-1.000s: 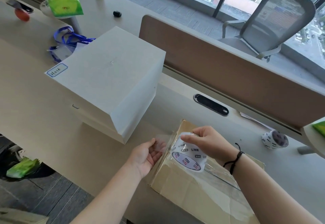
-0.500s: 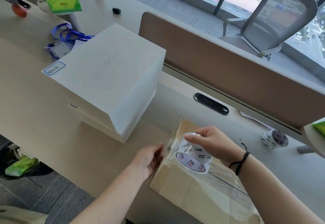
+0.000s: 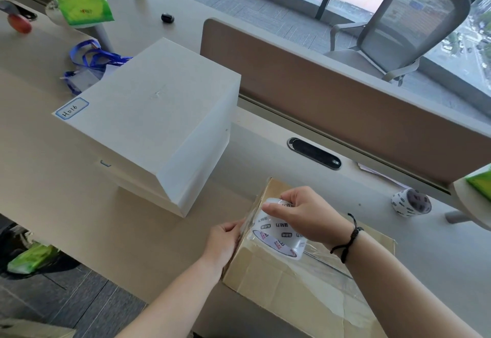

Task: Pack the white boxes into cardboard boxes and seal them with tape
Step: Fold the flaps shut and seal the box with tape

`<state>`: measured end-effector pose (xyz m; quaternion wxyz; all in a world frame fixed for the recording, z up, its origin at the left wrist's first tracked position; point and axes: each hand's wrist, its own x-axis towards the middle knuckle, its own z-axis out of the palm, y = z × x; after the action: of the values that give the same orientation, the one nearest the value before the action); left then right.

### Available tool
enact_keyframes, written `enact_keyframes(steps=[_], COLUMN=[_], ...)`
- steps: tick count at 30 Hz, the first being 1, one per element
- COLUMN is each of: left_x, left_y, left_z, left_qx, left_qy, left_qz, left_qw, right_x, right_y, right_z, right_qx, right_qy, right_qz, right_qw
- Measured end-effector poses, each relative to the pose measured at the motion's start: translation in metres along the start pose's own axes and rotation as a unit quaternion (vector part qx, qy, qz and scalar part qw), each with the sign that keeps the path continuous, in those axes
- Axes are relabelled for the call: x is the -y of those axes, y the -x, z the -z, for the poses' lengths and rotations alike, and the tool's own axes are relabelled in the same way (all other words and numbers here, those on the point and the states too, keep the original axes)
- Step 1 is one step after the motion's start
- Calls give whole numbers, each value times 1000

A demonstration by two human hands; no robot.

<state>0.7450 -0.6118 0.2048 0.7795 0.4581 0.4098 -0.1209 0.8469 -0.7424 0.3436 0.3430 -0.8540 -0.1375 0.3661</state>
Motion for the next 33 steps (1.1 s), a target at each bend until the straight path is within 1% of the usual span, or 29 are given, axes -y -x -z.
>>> enact_keyframes(steps=[5,9,12,14,17,19,23,25,29,31,33], left_x=[-1,-5,-2,-1,1,-1,-11,-13,-8,-7,-10], left_y=[7,13,17,21,24,22,18,17,4,-4,-10], left_z=[2,1,11,16,17,17,18,19,20,19,15], left_qx=[27,50,95,117,105,101,128,122,57,37,26], left_qy=[-13,24,54,42,11,3,93,114,195,193,146], left_qz=[-18,-28,-40,-47,-81,-87,-26,-3,49,71,77], left_qw=[999,998,993,991,991,991,987,986,978,978,986], right_x=[8,15,21,26,35,41,46,47,50,53,54], right_y=[-5,-14,-22,-29,-39,-45,-48,-47,-45,-45,-47], right_z=[-3,-7,-9,-9,-10,-10,-5,-2,-5,-11,-18], right_qx=[2,-8,-8,-3,-3,-5,1,5,17,28,33], right_qy=[22,38,50,57,64,77,107,115,139,155,173], right_qz=[5,-2,-4,-7,-16,-23,-38,-41,-27,-16,-2], right_qw=[1000,999,999,998,998,997,994,993,990,987,984])
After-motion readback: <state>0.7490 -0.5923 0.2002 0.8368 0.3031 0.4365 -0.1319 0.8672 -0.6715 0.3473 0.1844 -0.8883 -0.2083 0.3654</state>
